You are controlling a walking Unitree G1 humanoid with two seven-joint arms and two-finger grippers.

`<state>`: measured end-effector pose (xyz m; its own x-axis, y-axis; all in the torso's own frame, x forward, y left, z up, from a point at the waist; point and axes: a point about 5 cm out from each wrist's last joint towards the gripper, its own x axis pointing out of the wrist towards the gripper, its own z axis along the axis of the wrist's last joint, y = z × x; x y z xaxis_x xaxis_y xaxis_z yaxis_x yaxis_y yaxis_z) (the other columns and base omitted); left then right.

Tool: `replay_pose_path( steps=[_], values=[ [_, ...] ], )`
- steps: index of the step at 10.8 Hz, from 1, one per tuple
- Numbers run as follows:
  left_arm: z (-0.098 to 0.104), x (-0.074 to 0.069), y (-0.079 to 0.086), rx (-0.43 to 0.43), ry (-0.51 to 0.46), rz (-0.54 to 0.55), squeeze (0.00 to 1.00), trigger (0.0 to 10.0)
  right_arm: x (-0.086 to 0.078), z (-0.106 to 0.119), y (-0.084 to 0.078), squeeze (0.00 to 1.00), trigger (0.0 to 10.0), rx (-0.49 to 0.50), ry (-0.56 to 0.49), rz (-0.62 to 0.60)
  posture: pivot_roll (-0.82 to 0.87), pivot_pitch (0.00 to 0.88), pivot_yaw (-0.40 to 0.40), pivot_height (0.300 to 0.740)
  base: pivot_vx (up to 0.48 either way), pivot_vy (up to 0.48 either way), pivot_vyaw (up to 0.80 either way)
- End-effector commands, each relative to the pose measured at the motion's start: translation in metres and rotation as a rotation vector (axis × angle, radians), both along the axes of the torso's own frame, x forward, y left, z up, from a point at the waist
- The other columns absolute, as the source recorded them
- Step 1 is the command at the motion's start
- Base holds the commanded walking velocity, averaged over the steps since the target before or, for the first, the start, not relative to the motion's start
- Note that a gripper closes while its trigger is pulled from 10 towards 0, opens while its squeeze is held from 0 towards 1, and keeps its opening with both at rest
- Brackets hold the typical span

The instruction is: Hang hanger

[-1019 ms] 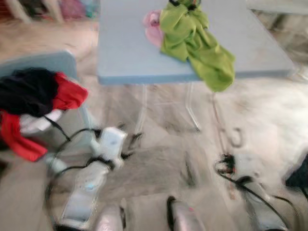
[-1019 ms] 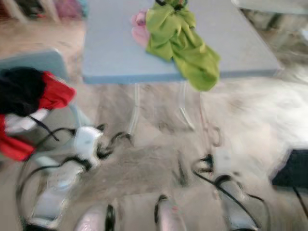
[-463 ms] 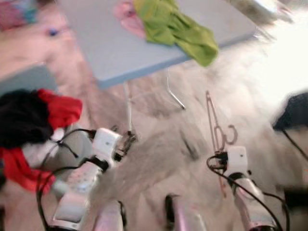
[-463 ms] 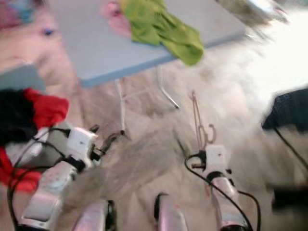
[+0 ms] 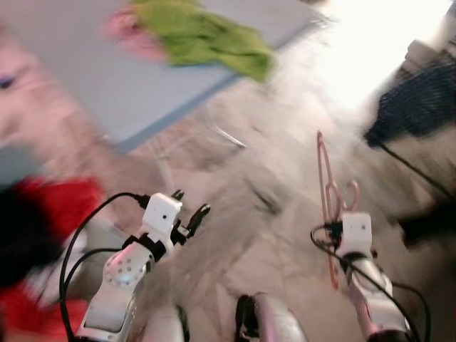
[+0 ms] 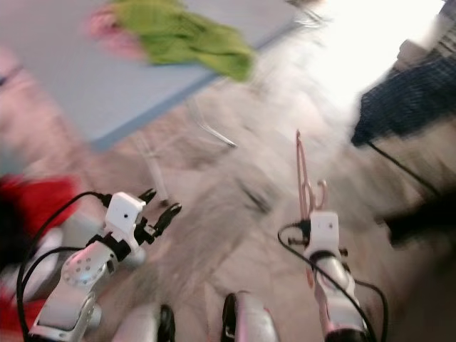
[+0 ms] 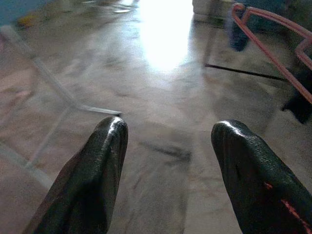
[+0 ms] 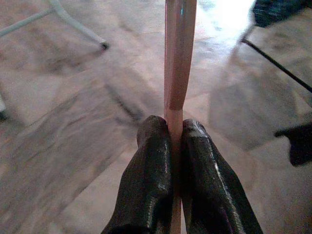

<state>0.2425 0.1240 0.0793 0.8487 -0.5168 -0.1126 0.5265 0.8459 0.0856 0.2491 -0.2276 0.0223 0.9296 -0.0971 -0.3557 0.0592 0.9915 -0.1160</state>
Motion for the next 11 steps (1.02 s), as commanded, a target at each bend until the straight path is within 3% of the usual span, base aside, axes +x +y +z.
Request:
replay_pose_path(
  steps=[1, 2, 5, 9, 11],
  values=[
    [0.001, -0.001, -0.01, -0.02, -0.006, -0.039, 0.0, 10.0, -0.006, -0.002, -0.01, 0.0, 10.0, -0.016, 0.018, -0.046, 0.0, 0.2, -0.042, 0.74, 0.48, 0.0, -0.8],
    [0.001, -0.001, -0.012, -0.017, -0.005, -0.051, 0.0, 10.0, -0.006, -0.003, -0.011, 0.0, 10.0, -0.026, 0.023, -0.066, 0.0, 0.199, -0.041, 0.74, 0.48, 0.0, -0.8],
    [-0.002, -0.005, -0.018, -0.016, 0.004, -0.085, 0.0, 10.0, -0.003, -0.002, -0.016, 0.0, 10.0, -0.044, 0.012, -0.131, -0.01, 0.201, -0.039, 0.74, 0.48, 0.0, 0.0],
    [-0.004, -0.007, -0.02, -0.007, 0.004, -0.103, 0.0, 10.0, 0.003, 0.001, -0.015, 0.0, 10.0, 0.0, -0.003, -0.178, 0.0, 0.202, -0.038, 0.74, 0.48, 0.0, -0.8],
    [-0.006, -0.009, -0.022, -0.011, 0.015, -0.115, 0.0, 10.0, 0.004, 0.0, -0.012, 0.0, 10.0, 0.014, -0.008, -0.172, 0.0, 0.201, -0.038, 0.74, 0.0, 0.0, -0.29]
  ],
)
